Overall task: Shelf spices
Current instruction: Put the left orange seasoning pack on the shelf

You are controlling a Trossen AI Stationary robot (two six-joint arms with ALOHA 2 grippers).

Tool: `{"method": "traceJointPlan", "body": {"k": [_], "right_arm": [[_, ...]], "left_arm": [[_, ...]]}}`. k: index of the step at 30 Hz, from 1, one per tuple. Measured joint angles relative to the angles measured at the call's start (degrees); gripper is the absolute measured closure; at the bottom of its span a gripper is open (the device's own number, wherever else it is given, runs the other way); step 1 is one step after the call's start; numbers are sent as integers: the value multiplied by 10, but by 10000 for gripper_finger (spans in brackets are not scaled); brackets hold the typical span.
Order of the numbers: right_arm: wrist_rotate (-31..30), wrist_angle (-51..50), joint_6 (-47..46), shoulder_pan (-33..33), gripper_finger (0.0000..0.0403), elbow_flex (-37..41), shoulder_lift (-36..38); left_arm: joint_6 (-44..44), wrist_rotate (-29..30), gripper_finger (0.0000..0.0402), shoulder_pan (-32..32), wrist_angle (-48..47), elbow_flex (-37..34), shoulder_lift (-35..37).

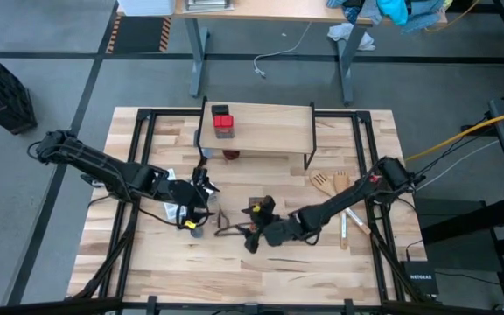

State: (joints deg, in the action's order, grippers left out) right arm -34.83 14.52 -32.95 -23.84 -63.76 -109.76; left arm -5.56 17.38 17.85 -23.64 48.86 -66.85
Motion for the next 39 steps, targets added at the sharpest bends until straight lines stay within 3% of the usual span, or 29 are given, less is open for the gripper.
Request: {"method": "traceJointPlan", "body": {"k": [13, 39], "right_arm": [[-1, -53, 18, -2, 116, -151, -123], [-112, -33, 19, 26, 116, -158, -172]], "left_arm": [[-9, 0, 70, -1, 2, 0, 2], [-2, 0, 70, 2, 2, 0, 2]]}}
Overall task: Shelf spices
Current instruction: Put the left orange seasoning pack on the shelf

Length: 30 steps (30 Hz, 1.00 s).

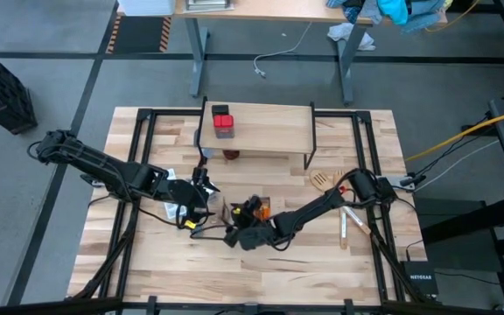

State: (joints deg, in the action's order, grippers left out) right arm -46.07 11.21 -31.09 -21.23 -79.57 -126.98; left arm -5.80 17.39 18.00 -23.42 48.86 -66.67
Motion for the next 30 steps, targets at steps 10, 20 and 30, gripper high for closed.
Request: {"method": "traceJointPlan", "body": {"k": [10, 20, 30], "right_arm": [[-20, -4, 0, 14, 116, 0, 0], [-9, -13, 31, 23, 224, 0, 0], [-11, -30, 137, 21, 382, 0, 21]], "left_arm": [[0, 0, 70, 8, 0, 0, 0], [4, 0, 70, 27, -2, 0, 0], [-6, 0, 70, 31, -19, 0, 36]]}}
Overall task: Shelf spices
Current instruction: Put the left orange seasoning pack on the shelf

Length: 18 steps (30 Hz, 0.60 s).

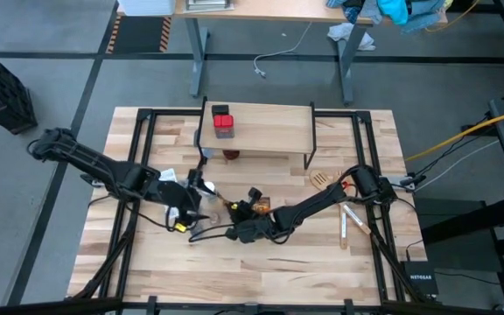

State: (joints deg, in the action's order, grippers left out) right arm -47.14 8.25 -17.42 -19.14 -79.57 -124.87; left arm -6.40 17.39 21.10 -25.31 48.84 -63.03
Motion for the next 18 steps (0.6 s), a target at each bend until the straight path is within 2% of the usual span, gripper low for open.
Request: {"method": "traceJointPlan", "body": {"k": [4, 11, 18], "right_arm": [[-25, -45, 17, 2, 386, 0, 33], [-110, -143, 81, 7, 389, 0, 95], [-113, -221, 136, 53, 392, 0, 169]], "left_arm": [[5, 0, 70, 0, 1, 0, 41], [6, 0, 70, 0, 0, 0, 103], [16, 1, 70, -1, -30, 0, 129]]}}
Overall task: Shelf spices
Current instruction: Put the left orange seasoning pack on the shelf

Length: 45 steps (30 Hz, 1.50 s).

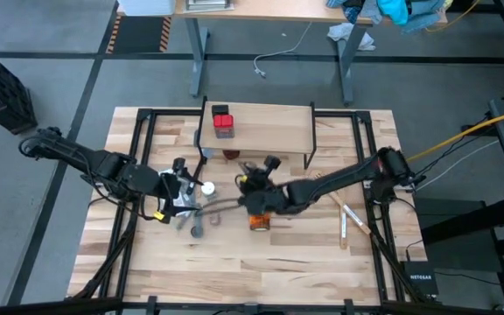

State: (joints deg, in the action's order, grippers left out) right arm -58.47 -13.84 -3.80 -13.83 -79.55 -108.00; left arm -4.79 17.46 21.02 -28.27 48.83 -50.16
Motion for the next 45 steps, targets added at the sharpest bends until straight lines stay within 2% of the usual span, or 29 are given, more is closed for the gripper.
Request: {"method": "traceJointPlan", "body": {"k": [4, 13, 20, 24, 28, 33, 37, 45], "right_arm": [[60, -12, 41, 41, 396, 0, 48], [260, -11, 133, 148, 396, 0, 149], [458, -6, 165, 249, 396, 3, 172], [562, 53, 174, 308, 396, 45, 172], [628, 102, 176, 355, 396, 84, 171], [743, 183, 176, 402, 396, 125, 171], [770, 218, 176, 426, 396, 149, 171], [772, 249, 194, 427, 396, 165, 144]], "left_arm": [[1, 25, 70, 0, -3, -17, 11], [27, 59, 70, -1, -3, -64, 63], [48, 60, 70, -1, 6, -79, 101], [60, 60, 70, -1, 4, -83, 108], [63, 60, 70, -1, 5, -83, 108], [61, 60, 70, -1, 19, -83, 108], [52, 60, 70, -1, 32, -83, 107], [29, 61, 70, -1, 54, -83, 107]]}}
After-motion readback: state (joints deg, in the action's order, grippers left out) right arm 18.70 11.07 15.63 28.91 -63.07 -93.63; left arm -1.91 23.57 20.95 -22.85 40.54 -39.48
